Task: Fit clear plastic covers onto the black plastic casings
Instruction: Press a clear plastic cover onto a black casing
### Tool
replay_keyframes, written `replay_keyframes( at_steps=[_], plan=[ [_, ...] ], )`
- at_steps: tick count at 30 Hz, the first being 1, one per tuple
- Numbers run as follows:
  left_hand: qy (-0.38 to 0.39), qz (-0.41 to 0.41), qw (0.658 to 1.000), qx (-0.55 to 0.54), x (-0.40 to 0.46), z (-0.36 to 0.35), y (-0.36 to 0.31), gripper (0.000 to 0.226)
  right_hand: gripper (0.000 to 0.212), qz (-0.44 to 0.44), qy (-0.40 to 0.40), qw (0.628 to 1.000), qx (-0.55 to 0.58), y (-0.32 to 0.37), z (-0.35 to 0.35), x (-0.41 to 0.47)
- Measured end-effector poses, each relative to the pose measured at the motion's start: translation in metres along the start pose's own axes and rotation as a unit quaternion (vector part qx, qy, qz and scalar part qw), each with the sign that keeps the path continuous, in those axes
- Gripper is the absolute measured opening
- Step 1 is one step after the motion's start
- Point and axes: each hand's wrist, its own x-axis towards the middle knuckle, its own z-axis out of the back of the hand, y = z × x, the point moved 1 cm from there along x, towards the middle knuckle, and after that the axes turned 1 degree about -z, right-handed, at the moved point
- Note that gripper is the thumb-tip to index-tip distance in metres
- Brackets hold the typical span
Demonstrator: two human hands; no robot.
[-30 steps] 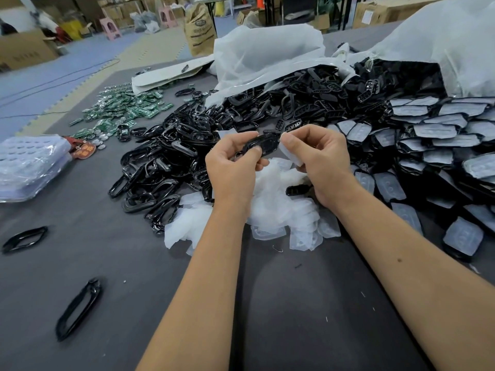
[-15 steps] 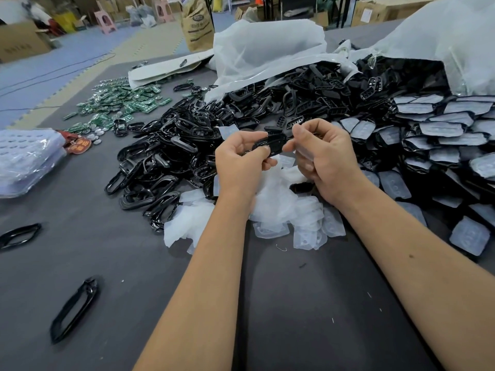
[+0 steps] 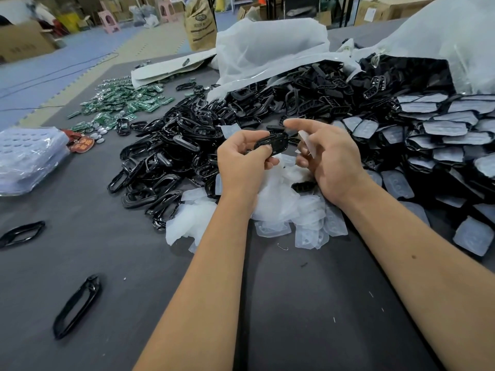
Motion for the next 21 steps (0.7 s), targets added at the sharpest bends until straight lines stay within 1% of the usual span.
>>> replay_keyframes(
  at_steps=[5, 9, 14, 21],
  plan=[
    [-0.002, -0.006, 1.000, 0.006, -0.0003, 0.0003, 0.0011, 0.025, 0.037, 0.034, -0.020, 0.998, -0.055, -0.0001, 0.0001, -0.0020],
    [-0.002, -0.009, 1.000, 0.003, 0.0007, 0.0008, 0.0024, 0.025, 0.025, 0.060, -0.063, 0.995, -0.055, 0.0012, -0.0006, -0.0050],
    [0.002, -0.007, 1.000, -0.004, 0.0016, 0.0009, 0.0038, 0.025, 0.009, 0.086, -0.049, 0.993, -0.060, 0.0021, -0.0010, -0.0066],
    [0.029, 0.001, 0.999, -0.024, 0.0030, 0.0003, 0.0049, 0.026, 0.009, 0.088, -0.068, 0.989, -0.095, 0.0025, -0.0025, -0.0080]
  ],
)
